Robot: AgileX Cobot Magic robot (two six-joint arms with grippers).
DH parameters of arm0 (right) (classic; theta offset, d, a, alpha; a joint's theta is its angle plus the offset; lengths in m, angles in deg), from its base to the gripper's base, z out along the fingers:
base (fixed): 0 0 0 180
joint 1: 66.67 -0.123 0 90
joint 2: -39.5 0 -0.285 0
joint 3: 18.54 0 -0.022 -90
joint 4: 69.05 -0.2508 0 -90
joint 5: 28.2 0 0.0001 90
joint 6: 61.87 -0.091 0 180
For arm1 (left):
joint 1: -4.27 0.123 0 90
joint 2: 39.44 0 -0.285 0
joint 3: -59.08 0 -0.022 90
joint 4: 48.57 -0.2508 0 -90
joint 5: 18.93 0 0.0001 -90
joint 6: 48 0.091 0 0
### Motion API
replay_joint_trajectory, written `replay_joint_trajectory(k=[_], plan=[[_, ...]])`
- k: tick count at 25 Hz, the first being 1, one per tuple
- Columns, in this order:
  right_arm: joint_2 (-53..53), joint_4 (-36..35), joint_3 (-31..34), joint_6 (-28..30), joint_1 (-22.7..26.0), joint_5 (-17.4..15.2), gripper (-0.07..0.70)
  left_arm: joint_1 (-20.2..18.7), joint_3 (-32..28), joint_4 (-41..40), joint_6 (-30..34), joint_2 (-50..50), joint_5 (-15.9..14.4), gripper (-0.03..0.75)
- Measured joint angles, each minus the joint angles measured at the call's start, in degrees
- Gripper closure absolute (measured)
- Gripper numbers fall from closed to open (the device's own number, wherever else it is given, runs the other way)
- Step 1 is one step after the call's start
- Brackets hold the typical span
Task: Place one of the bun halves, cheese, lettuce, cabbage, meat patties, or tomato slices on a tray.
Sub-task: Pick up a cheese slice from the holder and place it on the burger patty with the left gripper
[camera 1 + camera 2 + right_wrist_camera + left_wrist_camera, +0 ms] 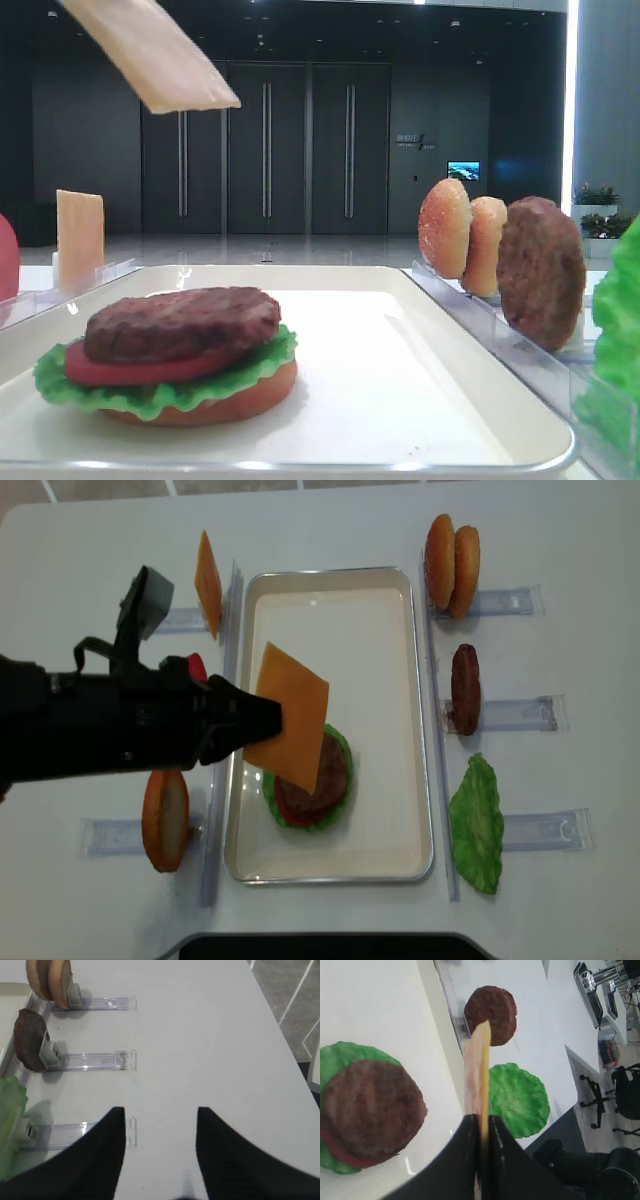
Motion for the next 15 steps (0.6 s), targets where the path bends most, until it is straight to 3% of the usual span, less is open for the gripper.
replay_joint_trajectory(k=[7,15], plan=[[0.0,0.0,0.0,0.0,0.0,0.0,0.313,2.06,-5.34,7.53,9.23,0.0,-1.12,0.692],[0.0,0.0,0.04,0.0,0.0,0.0,0.313,2.06,-5.7,16.55,19.29,-7.88,-3.42,0.692]])
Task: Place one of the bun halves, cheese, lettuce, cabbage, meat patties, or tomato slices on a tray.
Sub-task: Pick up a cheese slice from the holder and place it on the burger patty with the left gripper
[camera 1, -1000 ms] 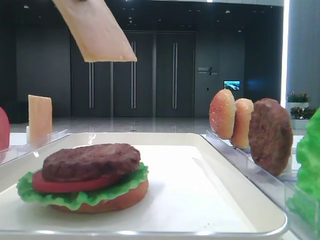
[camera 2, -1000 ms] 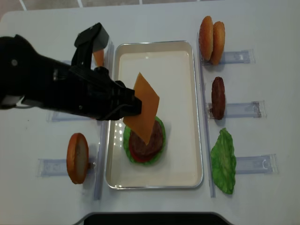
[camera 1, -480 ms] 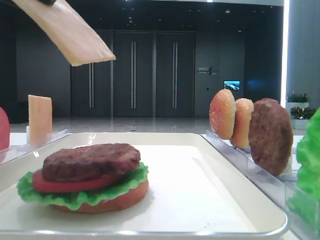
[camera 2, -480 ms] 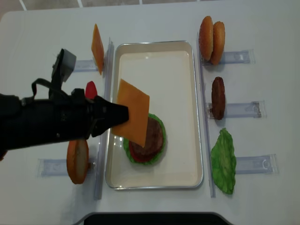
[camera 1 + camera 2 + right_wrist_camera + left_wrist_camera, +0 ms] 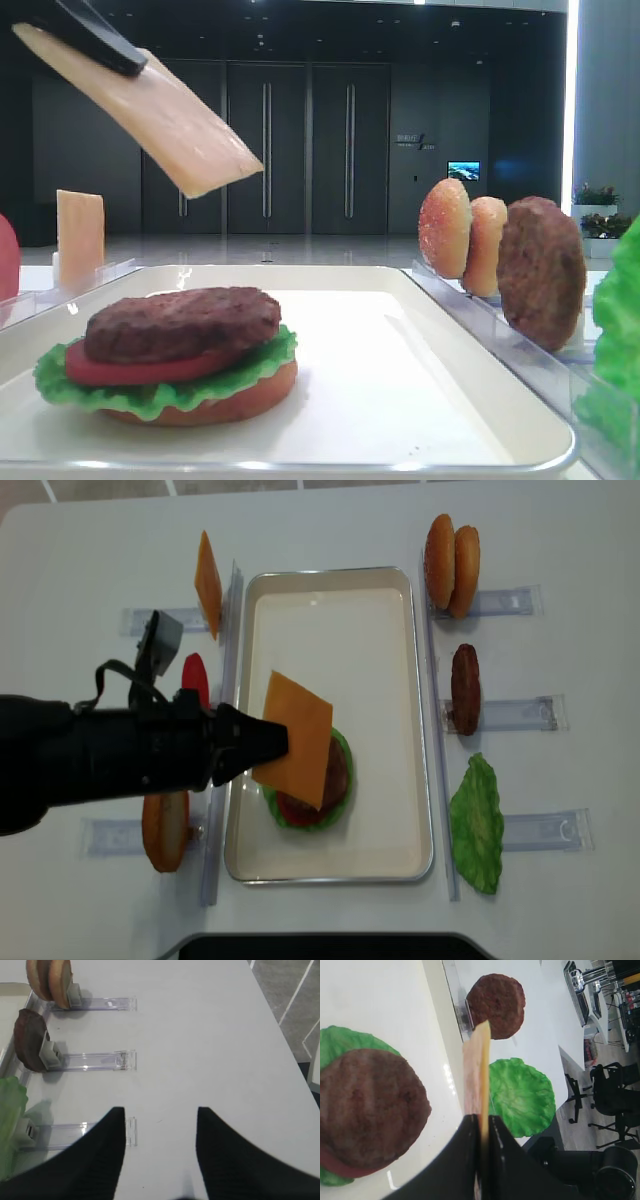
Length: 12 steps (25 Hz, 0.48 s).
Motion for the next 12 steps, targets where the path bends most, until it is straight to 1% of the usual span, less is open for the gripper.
replay_joint_trajectory(k=[5,7,12], plan=[[0.0,0.0,0.0,0.0,0.0,0.0,0.313,0.0,0.0,6.28,7.6,-7.29,-4.48,0.692],[0.0,0.0,0.0,0.0,0.0,0.0,0.313,0.0,0.0,7.4,9.77,-10.3,-5.25,0.692],[0.0,0.0,0.0,0.0,0.0,0.0,0.313,0.0,0.0,7.65,12.33,-15.48,-6.92,0.692]])
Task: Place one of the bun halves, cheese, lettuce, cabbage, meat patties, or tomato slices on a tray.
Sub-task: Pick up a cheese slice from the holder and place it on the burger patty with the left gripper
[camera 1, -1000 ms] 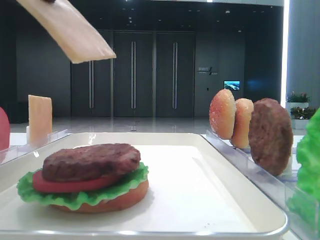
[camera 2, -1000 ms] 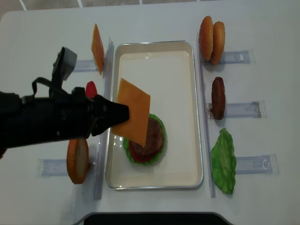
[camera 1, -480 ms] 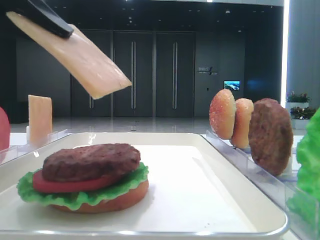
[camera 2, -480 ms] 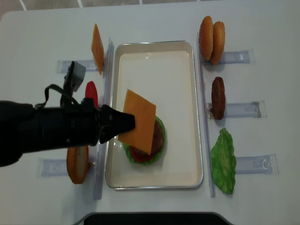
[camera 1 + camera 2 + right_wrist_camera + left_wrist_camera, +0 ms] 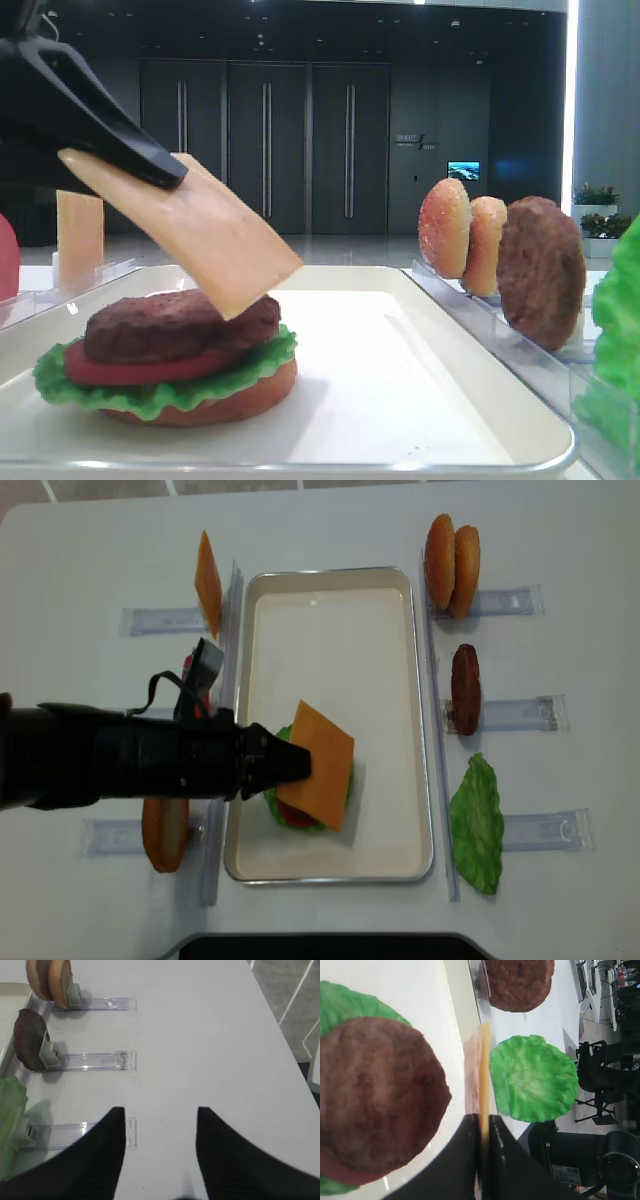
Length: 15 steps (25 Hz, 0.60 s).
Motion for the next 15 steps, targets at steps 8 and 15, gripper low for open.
replay_joint_trajectory(k=[8,15], plan=[[0.0,0.0,0.0,0.0,0.0,0.0,0.313,0.0,0.3,0.34,2.13,-0.8,-0.12,0.692],[0.0,0.0,0.0,0.0,0.0,0.0,0.313,0.18,0.29,0.38,3.19,-0.8,0.4,0.692]])
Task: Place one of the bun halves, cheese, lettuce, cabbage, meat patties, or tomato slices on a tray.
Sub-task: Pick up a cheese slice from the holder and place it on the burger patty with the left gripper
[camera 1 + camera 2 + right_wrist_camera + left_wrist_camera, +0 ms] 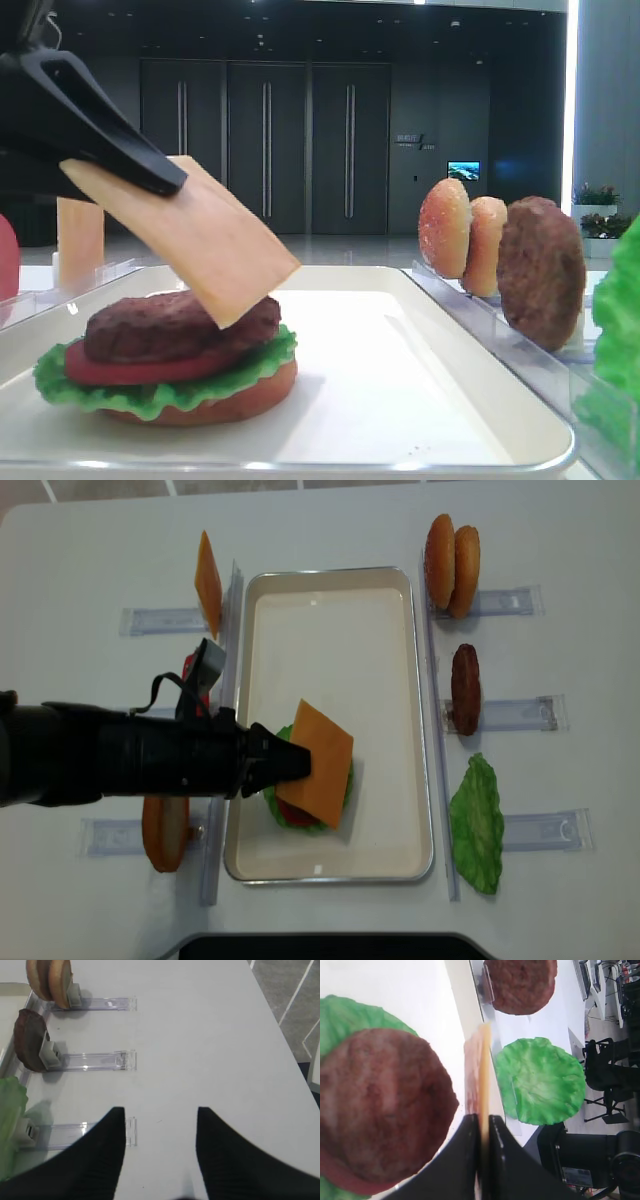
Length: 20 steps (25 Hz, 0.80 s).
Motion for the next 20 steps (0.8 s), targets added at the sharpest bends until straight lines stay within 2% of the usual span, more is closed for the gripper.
replay_joint_trajectory(k=[10,16,20], plan=[[0.0,0.0,0.0,0.0,0.0,0.0,0.313,0.23,0.0,0.0,1.52,0.0,1.06,0.692],[0.0,0.0,0.0,0.0,0.0,0.0,0.313,3.34,0.0,0.0,1.58,0.0,1.08,0.692],[0.0,0.0,0.0,0.0,0.0,0.0,0.313,5.0,0.0,0.2,1.58,0.0,-0.12,0.692]])
